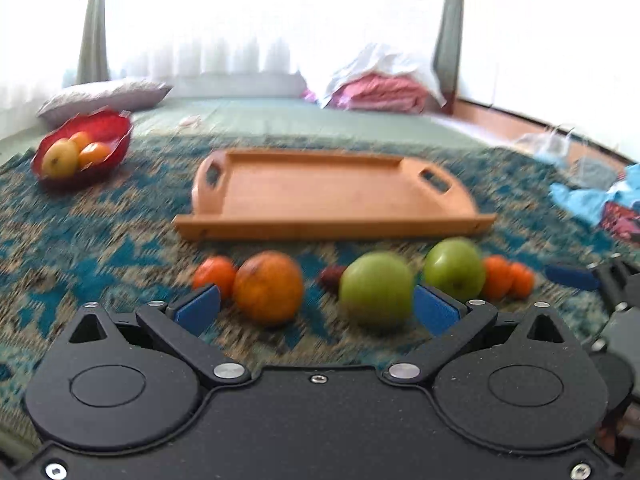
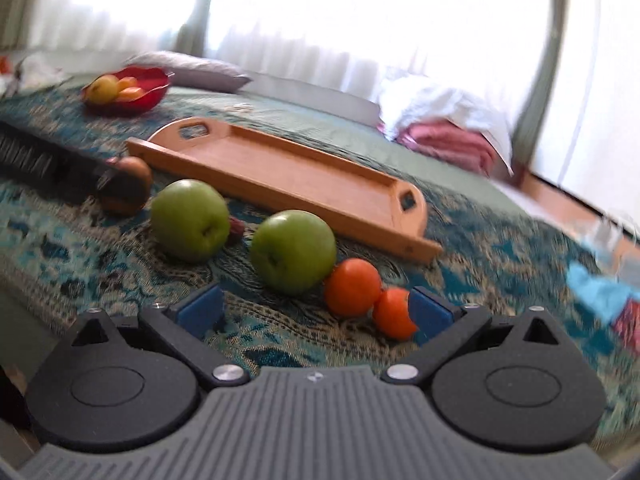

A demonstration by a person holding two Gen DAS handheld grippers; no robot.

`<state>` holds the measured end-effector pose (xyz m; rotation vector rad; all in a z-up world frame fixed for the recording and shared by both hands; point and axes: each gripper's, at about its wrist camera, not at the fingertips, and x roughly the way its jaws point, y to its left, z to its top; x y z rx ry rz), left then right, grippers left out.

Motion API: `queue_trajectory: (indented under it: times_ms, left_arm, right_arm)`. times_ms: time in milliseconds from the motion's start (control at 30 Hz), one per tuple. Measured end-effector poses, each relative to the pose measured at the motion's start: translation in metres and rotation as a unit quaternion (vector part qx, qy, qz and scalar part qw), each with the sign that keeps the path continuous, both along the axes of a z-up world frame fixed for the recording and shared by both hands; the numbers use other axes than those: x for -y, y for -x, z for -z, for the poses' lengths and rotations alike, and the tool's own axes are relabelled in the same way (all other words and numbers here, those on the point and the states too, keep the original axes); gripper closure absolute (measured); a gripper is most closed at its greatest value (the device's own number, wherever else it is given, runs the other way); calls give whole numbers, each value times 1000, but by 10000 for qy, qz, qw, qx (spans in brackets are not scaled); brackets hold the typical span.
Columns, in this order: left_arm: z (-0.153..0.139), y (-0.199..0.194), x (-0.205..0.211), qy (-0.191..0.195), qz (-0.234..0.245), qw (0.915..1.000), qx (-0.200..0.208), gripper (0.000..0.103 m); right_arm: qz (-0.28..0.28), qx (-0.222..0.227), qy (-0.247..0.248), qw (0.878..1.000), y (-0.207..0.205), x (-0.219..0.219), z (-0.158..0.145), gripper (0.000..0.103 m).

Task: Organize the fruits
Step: 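Close the left tool on a large green apple while the right tool grasps the other green apple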

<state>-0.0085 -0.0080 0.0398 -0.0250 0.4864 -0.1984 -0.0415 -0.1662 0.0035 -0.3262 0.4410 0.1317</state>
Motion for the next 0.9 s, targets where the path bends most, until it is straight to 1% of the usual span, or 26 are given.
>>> queue_trajectory:
  times_ms: [33,67,100,133,200,233,300,400,500,700,900]
  left_arm:
    - [-2,-1,3,23,113,9999,59,3]
    - [-4,-2,6,26,211,9997,90,4]
    - [-5,-6,10,13,282,9996,87,6]
    - [-5,-7,13,-7,317,9995,86,8]
    - [-4,-12,19,-69,359,9993,51,16]
    - [-4,-15,21,-91,413,9991,19,18]
    - [-1,-20,25,-78,519,9986,-83,28]
    - [4,-26,26,14,618,9978,-237,40]
    - [9,-33,25,107,637,9970,-430,49]
    - [18,-46,24,305,650,9950,-696,51]
    - [28,-56,27,412,646,9932,-873,50]
  right_arm:
    - [-84,7,38,10000,-1,0,0,0]
    - [-143,-1,35,9999,-1,-1,0,3]
    - [-194,-29,-19,9998,-3,0,-1,7]
    - [-230,-55,-119,9996,-5,2,-2,8]
    - [-259,-94,-365,9990,-11,6,-4,13]
    - [-271,-106,-467,9985,-14,8,-4,14]
    - [-291,-147,-572,9978,-19,11,-3,17]
    - [-319,-92,-477,9983,-25,13,-1,19]
    - [-386,-62,-388,9985,-28,16,-1,21]
    - [-517,78,-111,9986,-30,16,-1,21]
    - [-638,66,-71,9979,-34,16,1,21]
